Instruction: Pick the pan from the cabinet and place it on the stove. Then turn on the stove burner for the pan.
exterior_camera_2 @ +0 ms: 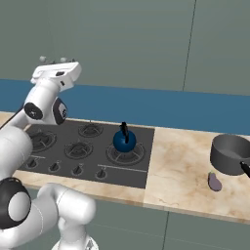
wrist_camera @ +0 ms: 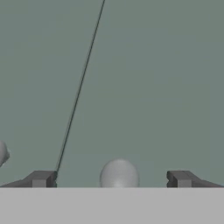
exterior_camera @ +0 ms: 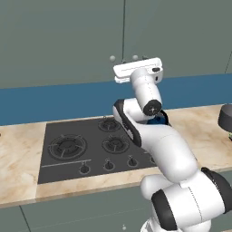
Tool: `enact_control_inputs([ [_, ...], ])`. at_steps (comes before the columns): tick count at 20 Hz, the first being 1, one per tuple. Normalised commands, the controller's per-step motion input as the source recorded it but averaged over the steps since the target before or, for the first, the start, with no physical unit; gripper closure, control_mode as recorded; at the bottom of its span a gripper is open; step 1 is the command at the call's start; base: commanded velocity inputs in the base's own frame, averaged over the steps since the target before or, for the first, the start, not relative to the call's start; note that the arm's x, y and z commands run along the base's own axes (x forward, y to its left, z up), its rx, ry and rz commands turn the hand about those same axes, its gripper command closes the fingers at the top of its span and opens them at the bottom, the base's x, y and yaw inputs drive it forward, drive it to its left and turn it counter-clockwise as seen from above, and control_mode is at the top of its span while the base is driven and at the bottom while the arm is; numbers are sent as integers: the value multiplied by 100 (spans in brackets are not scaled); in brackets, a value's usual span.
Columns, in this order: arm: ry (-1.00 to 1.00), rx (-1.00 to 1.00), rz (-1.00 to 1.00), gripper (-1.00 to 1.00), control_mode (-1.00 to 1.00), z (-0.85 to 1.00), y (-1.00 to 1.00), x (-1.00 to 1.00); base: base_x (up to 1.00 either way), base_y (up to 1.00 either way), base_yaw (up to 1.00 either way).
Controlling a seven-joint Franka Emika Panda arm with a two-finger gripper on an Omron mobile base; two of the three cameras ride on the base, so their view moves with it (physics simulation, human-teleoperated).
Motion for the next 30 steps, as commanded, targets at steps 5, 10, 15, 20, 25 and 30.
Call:
enact_control_inputs([
  [5, 0, 1, 0, -100, -100, 0, 0, 11, 0, 0, 0],
  [10, 0, 0, 0, -100, -100, 0, 0, 6, 0, 0, 0],
  [15, 0, 0, 0, -100, -100, 2, 0, 1, 0, 0, 0],
  [20, 0, 0, 0, -100, -100, 6, -4, 0, 0, 0, 0],
  [25, 0, 0, 0, -100, -100, 5, 0, 0, 0, 0, 0],
  [30, 0, 0, 0, -100, -100, 0, 0, 0, 0, 0, 0],
])
